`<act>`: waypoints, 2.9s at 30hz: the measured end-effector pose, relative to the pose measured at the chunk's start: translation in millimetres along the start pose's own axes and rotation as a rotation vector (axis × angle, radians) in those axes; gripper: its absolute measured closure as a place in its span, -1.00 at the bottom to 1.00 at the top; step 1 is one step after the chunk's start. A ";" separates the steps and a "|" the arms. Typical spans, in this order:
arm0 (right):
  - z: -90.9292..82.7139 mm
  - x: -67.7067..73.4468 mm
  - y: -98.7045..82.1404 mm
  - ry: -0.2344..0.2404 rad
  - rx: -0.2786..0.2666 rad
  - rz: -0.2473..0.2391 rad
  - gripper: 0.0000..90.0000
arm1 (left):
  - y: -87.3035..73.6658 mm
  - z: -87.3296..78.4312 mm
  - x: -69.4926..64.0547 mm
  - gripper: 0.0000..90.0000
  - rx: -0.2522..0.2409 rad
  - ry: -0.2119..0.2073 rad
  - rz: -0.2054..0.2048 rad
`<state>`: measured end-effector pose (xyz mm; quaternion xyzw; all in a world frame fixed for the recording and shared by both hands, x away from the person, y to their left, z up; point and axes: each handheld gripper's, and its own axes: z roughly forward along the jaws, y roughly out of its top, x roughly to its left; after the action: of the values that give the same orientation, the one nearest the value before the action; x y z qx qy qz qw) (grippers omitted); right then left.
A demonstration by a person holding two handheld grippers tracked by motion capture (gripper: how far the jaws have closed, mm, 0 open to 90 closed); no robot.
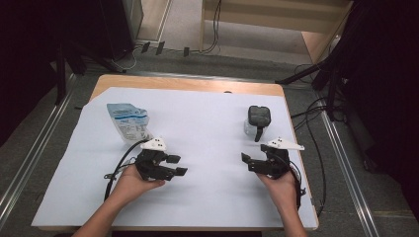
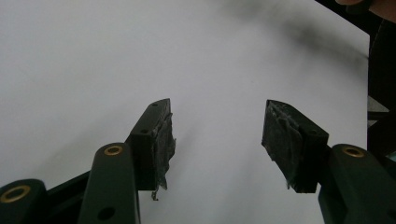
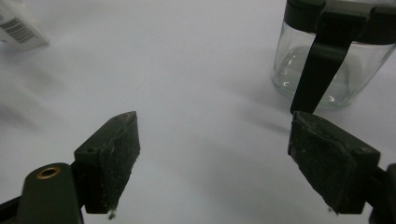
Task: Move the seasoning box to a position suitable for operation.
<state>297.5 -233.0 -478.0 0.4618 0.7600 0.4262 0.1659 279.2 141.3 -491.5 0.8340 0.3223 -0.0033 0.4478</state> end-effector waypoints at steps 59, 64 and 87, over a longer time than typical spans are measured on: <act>92.9 -59.5 52.3 -0.303 -0.073 0.153 -0.82 | -21.4 -14.4 -5.1 -0.10 -0.018 0.067 -0.065; 94.6 -59.6 51.8 -0.312 -0.072 0.147 -0.82 | -22.4 -16.6 -2.9 -0.10 -0.023 0.069 -0.069; 83.9 -58.7 51.6 -0.286 -0.066 0.098 -0.65 | -17.6 -8.8 5.9 -0.12 0.005 0.065 -0.089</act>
<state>411.0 -230.1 -493.8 0.5488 0.6907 0.3884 0.2665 271.9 157.9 -501.0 0.8197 0.3733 0.0032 0.4344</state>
